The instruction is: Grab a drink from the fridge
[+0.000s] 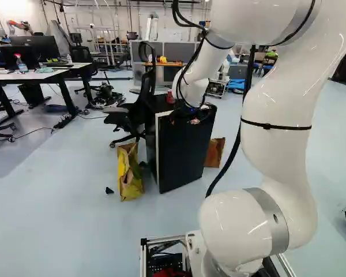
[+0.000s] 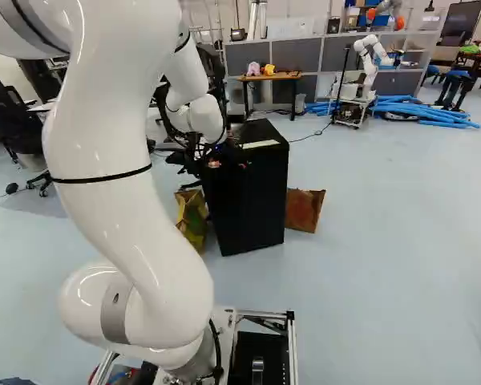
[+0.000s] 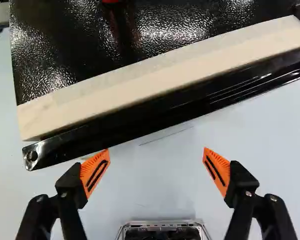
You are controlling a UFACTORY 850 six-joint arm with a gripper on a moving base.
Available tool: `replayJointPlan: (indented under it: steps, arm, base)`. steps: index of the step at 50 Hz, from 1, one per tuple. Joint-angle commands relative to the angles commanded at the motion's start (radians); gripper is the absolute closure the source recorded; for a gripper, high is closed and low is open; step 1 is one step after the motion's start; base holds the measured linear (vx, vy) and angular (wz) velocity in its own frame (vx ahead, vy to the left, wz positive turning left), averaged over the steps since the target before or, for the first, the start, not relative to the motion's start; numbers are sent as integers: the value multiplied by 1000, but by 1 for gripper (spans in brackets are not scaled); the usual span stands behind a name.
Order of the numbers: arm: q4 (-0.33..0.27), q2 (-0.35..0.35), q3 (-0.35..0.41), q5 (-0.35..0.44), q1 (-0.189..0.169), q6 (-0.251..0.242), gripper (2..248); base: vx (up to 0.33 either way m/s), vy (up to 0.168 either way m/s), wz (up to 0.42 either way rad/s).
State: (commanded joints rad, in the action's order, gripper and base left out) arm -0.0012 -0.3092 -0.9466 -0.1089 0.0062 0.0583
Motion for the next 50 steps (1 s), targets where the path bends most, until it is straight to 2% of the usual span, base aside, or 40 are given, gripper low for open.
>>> replayJointPlan:
  steps: [32, 50]
  arm:
    - [0, 2, 2, 34, 0, 0, 3]
    - [0, 64, 78, 34, 0, 0, 3]
  base:
    - [0, 0, 0]
    - [0, 0, 0]
